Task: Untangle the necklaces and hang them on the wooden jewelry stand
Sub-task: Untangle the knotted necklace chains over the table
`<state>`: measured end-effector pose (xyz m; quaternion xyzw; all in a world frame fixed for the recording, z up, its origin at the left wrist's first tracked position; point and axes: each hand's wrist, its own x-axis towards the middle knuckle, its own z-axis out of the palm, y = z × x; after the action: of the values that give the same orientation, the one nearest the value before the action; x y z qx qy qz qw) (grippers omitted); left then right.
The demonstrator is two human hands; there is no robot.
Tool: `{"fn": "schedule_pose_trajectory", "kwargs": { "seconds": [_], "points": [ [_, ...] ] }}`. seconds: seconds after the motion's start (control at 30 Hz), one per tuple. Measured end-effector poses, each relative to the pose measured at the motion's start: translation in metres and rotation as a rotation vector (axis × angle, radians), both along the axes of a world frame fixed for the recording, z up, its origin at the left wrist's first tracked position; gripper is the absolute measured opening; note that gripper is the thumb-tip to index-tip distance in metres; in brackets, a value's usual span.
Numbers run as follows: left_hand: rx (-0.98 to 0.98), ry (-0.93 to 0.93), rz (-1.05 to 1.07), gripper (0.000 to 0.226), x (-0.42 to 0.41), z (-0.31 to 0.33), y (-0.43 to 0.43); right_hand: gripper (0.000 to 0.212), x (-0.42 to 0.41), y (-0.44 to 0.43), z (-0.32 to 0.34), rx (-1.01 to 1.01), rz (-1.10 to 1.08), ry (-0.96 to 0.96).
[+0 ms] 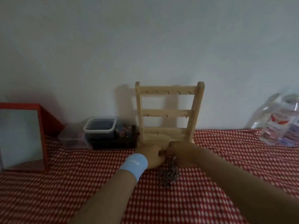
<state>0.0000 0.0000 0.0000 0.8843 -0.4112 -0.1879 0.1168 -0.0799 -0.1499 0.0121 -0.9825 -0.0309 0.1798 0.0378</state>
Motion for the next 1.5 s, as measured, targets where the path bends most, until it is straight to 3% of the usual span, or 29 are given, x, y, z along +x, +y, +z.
{"fn": "schedule_pose_trajectory", "kwargs": {
  "seconds": [0.23, 0.3, 0.33, 0.43, 0.67, 0.73, 0.83, 1.0, 1.1, 1.2, 1.33, 1.5],
  "points": [
    [-0.117, -0.082, 0.040, 0.047, -0.006, -0.029, -0.011, 0.039, 0.001, -0.004, -0.004, -0.079, -0.094, -0.026],
    [-0.174, -0.052, 0.026, 0.046, -0.017, -0.035, -0.008, 0.019, -0.008, -0.002, -0.015, -0.023, -0.155, -0.143],
    [-0.204, -0.032, 0.013, 0.039, -0.021, -0.037, -0.006, 0.009, -0.014, -0.001, -0.019, 0.025, -0.195, -0.205],
    [-0.256, 0.034, -0.004, 0.021, -0.042, -0.041, 0.007, 0.015, -0.035, 0.005, -0.029, 0.200, -0.271, -0.331],
    [-0.603, 0.188, 0.082, 0.024, -0.061, -0.026, 0.027, 0.013, -0.076, 0.001, -0.016, 0.869, -0.427, -0.486],
    [-0.634, 0.251, 0.085, 0.021, -0.057, -0.018, 0.029, 0.013, -0.078, -0.001, -0.008, 0.937, -0.419, -0.481],
    [-0.633, 0.303, 0.081, 0.020, -0.049, -0.003, 0.032, 0.018, -0.068, -0.008, 0.008, 0.909, -0.377, -0.397],
    [-0.528, 0.209, 0.045, 0.028, -0.023, 0.009, 0.021, 0.032, -0.045, -0.013, 0.027, 0.866, -0.290, -0.154],
    [-0.526, 0.220, 0.049, 0.033, -0.014, 0.012, 0.014, 0.018, -0.030, -0.013, 0.026, 0.694, -0.213, -0.133],
    [-0.477, 0.188, 0.047, 0.035, -0.004, 0.008, 0.006, 0.008, -0.018, -0.012, 0.020, 0.670, -0.186, -0.111],
    [-0.449, 0.348, 0.072, 0.056, 0.012, -0.007, 0.003, 0.009, -0.009, -0.016, 0.009, 0.607, -0.163, -0.078],
    [-0.359, 0.319, -0.082, 0.026, 0.016, -0.015, 0.011, 0.025, -0.006, -0.021, 0.002, 0.609, -0.259, -0.096]
  ]
}}
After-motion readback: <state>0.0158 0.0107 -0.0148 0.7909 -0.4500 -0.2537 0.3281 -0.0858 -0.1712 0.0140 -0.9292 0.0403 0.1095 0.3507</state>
